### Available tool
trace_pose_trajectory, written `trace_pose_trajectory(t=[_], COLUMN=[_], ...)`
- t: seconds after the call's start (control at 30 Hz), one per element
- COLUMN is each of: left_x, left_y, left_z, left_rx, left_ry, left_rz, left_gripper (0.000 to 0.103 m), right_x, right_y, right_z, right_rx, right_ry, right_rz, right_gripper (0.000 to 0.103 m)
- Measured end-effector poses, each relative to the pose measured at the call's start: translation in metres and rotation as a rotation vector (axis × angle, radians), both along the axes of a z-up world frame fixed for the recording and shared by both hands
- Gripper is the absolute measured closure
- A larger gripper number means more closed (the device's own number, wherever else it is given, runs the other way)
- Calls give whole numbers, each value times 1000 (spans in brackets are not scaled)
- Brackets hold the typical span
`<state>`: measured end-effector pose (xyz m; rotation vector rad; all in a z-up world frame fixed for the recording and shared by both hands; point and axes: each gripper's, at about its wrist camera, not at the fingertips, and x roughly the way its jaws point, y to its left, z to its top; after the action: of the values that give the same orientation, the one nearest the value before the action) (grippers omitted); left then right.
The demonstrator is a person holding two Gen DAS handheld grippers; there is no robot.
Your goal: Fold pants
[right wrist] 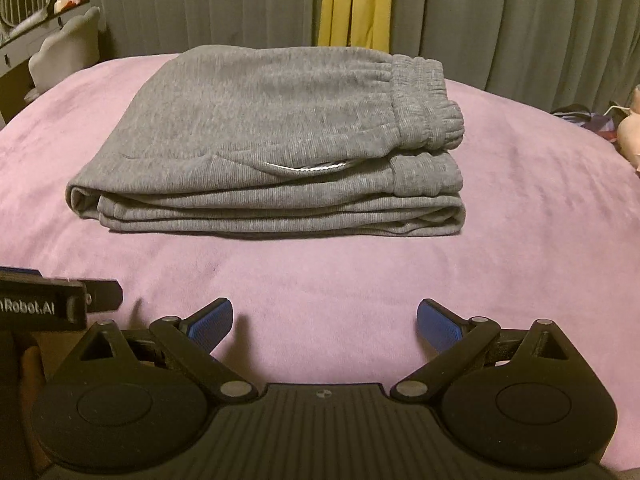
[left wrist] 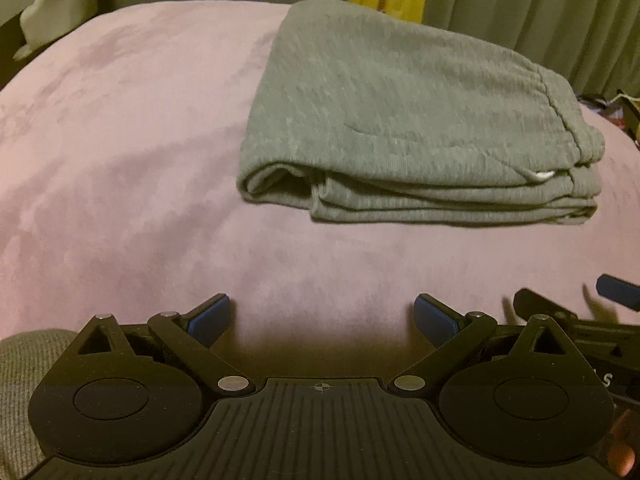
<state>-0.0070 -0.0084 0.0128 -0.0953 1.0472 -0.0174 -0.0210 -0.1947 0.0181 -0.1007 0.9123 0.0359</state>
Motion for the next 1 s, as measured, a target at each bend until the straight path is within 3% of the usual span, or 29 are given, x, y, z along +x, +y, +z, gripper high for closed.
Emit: trace_pose_trajectory(t=[1.0], left_x=[1], left_y=[-7], left_z=[-6], left_rx=[35], left_ry=[28], left_rz=[-25], left_gripper=[2], right_x=[1], right_y=[-1], right_z=[-2], right_rx=[2], right_ry=[2], right_rz=[-18], right_gripper=[4])
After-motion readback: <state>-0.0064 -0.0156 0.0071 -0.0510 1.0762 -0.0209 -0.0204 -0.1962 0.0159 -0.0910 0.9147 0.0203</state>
